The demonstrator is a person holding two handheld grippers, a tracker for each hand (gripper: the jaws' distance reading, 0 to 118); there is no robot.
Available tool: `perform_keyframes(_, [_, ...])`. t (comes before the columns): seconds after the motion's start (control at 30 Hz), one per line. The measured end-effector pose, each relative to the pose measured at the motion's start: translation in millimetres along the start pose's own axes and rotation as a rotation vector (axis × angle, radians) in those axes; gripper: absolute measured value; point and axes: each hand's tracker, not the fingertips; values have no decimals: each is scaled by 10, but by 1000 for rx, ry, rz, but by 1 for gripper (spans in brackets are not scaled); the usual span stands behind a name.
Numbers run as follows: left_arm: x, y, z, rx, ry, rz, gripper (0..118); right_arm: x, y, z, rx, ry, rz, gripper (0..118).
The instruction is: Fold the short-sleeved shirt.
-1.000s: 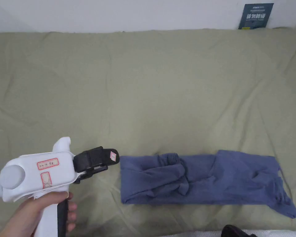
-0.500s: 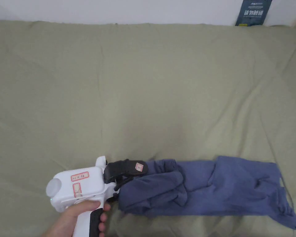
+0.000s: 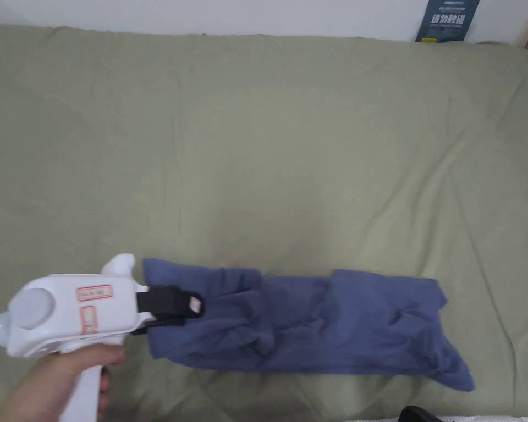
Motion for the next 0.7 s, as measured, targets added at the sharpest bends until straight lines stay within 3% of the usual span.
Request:
perform_keyframes(0.23, [-496,51,971,85,352,84,10,-152,-99,-25,-15,47,30,0])
perform_keyframes(0.33, [-350,-53,920,100,311,123,10,-182,-103,-40,-17,66,25,0])
perform_keyframes(0.47, [270,-116,594,139,277,71,10,-209,-103,-14,-13,72,41,0])
perform_keyframes(0.63, [944,-212,-254,45,161,-39,10,-137,-119,71,3,72,31,0])
perform_keyframes(0.7, [967,-224,-694,7,188,-25,10,-62,-149,105,13,68,7,0])
